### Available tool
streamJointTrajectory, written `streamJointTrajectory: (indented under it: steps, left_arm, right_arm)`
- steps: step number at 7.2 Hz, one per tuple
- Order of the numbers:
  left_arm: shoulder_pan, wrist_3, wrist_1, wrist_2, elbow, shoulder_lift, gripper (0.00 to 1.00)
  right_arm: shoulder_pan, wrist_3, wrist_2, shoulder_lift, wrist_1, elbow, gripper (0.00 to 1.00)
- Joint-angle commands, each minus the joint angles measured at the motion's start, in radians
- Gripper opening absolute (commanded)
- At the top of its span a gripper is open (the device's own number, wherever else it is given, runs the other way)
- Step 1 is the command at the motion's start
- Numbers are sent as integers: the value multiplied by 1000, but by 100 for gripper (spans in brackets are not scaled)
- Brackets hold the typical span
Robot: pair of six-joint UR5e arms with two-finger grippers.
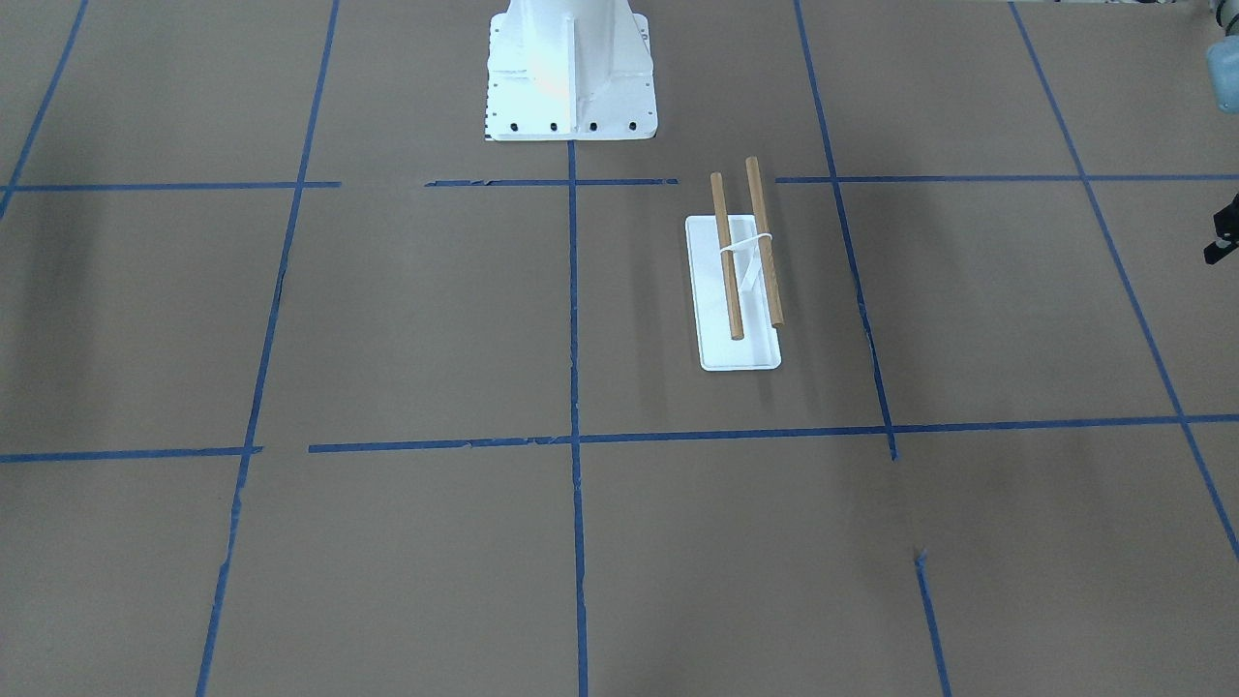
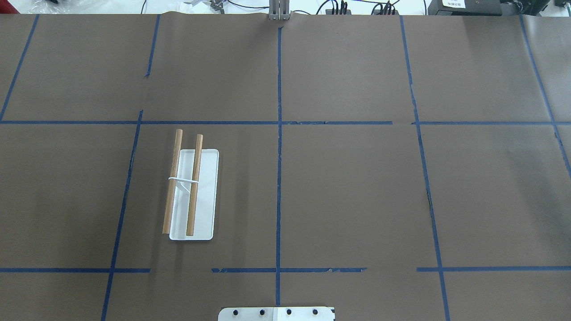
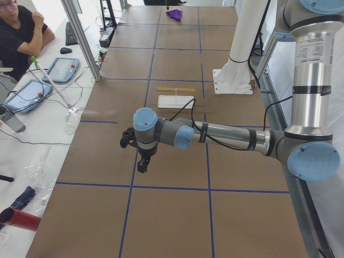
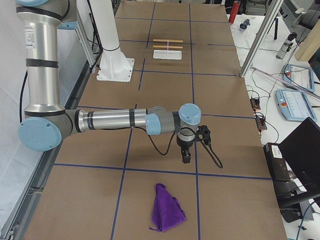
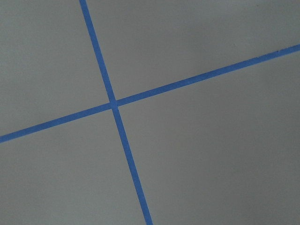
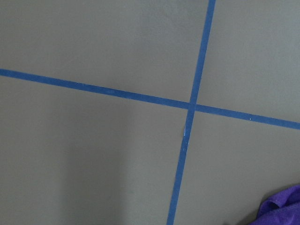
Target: Hang towel on rack
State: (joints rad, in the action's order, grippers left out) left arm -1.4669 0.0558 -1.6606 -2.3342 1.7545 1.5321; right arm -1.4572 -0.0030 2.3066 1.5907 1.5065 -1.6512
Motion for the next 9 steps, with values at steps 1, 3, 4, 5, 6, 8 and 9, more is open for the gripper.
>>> streamJointTrajectory:
  steps: [1, 3, 4, 5, 6, 8, 9]
  left_arm:
    - [-21, 59, 38, 9, 37, 2, 100]
    - [-21, 58, 33, 16, 29, -6, 100]
    - [-12, 64, 36, 39, 16, -4, 100]
    - [-7, 71, 13, 61, 20, -22, 100]
    - [-7, 72, 13, 59, 31, -27, 100]
    - [-7, 64, 7, -61, 17, -30, 100]
    - [-7, 64, 7, -68, 16, -30, 100]
  right_arm:
    - [-52, -25, 52, 11, -5, 49, 100]
    - [-58, -20, 42, 35, -17, 31, 100]
    - [-58, -12, 45, 58, -35, 27, 100]
    - [-55, -11, 45, 96, -128, 36, 100]
    - [-52, -14, 34, 129, -197, 40, 100]
    - [-54, -61, 11, 164, -248, 156, 100]
    - [-54, -110, -19, 147, -314, 259, 100]
